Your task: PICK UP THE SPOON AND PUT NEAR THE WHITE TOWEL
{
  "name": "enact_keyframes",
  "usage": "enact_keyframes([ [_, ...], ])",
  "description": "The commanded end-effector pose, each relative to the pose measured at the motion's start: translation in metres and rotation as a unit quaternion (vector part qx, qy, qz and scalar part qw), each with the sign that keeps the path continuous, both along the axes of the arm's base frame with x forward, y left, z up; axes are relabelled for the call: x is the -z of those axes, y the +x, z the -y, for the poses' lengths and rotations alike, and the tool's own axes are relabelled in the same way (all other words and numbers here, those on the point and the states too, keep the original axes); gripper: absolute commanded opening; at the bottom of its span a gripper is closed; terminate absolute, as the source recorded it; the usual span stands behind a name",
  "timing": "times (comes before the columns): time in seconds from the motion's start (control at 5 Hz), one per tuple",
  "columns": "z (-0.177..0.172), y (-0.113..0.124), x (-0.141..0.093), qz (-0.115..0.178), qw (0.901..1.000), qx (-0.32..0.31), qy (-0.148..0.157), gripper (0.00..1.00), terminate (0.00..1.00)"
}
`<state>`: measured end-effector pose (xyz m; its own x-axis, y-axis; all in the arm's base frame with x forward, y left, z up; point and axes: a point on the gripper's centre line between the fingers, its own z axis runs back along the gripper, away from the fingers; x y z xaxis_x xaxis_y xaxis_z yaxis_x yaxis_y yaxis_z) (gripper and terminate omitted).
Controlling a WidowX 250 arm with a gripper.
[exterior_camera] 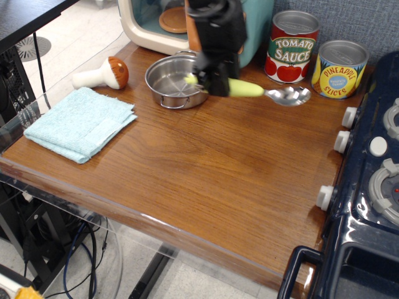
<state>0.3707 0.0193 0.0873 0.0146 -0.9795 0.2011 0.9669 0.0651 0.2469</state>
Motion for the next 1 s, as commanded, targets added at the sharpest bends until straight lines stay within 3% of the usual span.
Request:
enact_keyframes([
  [0.0,-0.038,-0.077,-0.017,0.040,0.9971,0.016,0.063,0.00,0.00],
  [0.4,-0.071,-0.115,0.012,0.008,0.9976,0.017,0.067,0.00,0.00],
  [0.8,-0.085,-0.122,0.045,-0.020,0.9958,0.035,0.082,0.00,0.00],
])
